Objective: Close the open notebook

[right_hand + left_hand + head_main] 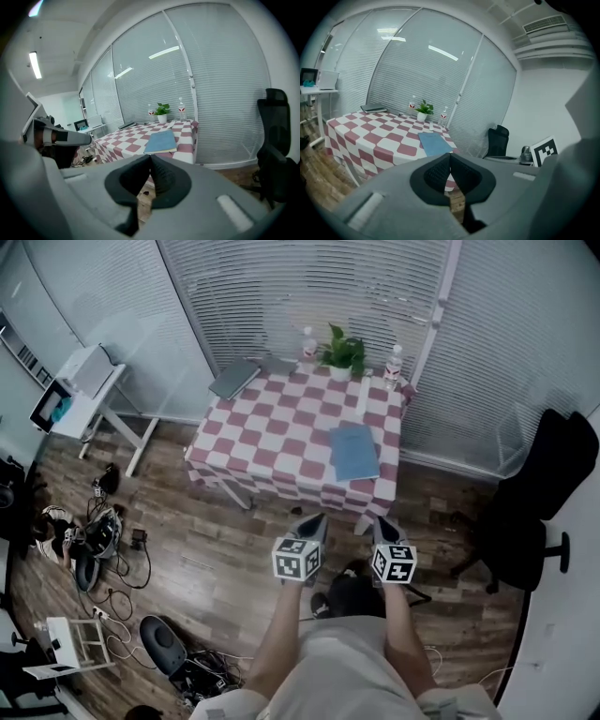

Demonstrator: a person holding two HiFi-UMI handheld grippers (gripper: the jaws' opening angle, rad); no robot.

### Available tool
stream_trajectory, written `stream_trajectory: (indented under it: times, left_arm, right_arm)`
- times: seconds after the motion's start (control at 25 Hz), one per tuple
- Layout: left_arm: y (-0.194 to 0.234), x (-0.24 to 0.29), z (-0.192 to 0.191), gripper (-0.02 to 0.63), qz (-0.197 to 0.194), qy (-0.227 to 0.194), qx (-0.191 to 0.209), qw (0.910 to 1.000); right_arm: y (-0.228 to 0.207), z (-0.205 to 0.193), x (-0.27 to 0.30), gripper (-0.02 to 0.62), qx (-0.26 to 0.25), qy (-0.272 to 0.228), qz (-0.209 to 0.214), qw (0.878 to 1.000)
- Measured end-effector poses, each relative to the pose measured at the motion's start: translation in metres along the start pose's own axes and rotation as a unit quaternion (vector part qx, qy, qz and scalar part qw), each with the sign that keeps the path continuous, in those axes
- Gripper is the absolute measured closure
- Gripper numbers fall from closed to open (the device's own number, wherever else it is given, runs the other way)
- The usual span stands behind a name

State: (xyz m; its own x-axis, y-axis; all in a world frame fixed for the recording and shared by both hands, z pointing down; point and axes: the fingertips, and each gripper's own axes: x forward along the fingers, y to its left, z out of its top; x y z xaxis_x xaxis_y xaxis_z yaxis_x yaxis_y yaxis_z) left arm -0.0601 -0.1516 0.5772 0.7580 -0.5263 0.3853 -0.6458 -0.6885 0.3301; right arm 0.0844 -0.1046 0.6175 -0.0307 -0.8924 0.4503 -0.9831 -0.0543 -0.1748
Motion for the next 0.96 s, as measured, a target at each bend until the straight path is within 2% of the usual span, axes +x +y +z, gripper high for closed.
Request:
stream_trajectory:
  times: [0.12, 0.36, 0.6, 0.96]
  left_arm:
    - [-0.004, -0.003, -0.001, 0.598, 0.001, 0.001, 0.013, 0.9999]
    - [0.005, -0.011, -0.004, 0.598, 0.016, 0.004, -0.004, 0.9999]
    - [0.001, -0.012, -0.009, 0.598, 0.016, 0.010, 0.000, 0.9998]
    - [-0.007, -0.015, -0.008, 0.597, 0.024, 0.003, 0.005, 0.9997]
  right_arm:
    - [0.000, 0.001, 0.000, 0.594, 0.001, -0.001, 0.003, 1.000]
    - [0.006, 0.008, -0.003, 0.594, -0.004, -0.006, 0.011, 1.000]
    - [0.009, 0.005, -0.006, 0.594, -0.014, -0.004, 0.018, 1.000]
    - [0.001, -0.001, -0.017, 0.594, -0.007, 0.000, 0.005, 1.000]
